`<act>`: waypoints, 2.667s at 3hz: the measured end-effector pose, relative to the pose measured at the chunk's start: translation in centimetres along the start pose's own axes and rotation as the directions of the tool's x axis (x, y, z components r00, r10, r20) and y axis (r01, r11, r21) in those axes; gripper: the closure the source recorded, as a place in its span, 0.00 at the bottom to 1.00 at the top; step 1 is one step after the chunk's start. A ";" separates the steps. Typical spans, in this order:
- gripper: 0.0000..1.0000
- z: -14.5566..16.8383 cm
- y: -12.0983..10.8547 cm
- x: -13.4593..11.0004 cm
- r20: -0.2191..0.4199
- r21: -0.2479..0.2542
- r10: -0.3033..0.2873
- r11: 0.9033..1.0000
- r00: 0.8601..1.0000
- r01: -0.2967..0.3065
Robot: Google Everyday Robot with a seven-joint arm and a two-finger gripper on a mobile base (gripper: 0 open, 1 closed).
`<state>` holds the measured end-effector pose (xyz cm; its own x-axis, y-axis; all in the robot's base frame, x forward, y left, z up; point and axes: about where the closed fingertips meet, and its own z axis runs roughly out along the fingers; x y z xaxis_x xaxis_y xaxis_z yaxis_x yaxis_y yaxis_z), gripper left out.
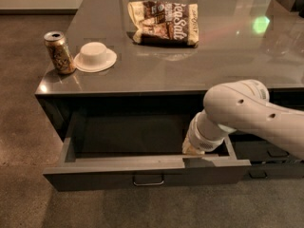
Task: Open top drawer
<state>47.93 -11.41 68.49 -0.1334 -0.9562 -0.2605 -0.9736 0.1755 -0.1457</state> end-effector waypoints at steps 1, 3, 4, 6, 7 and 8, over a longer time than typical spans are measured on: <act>1.00 2.3 0.4 0.9 0.022 0.015 0.000 1.000 1.000 -0.001; 0.58 3.6 1.0 2.1 0.043 0.032 0.000 0.999 0.999 -0.001; 0.35 3.1 1.4 2.5 0.035 0.021 -0.013 1.000 0.999 0.012; 0.00 1.6 3.3 3.3 -0.015 -0.043 -0.042 0.998 0.999 0.042; 0.00 0.6 4.2 3.6 -0.015 -0.045 -0.041 0.998 0.999 0.041; 0.00 -1.1 4.7 3.2 -0.004 0.007 -0.033 0.999 0.999 0.033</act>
Offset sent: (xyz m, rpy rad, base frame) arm -0.0040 -0.0108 -0.0570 0.0537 -0.0420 -0.0114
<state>42.70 -13.92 68.06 -0.1020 -0.9624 -0.2517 -0.9763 0.1454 -0.1605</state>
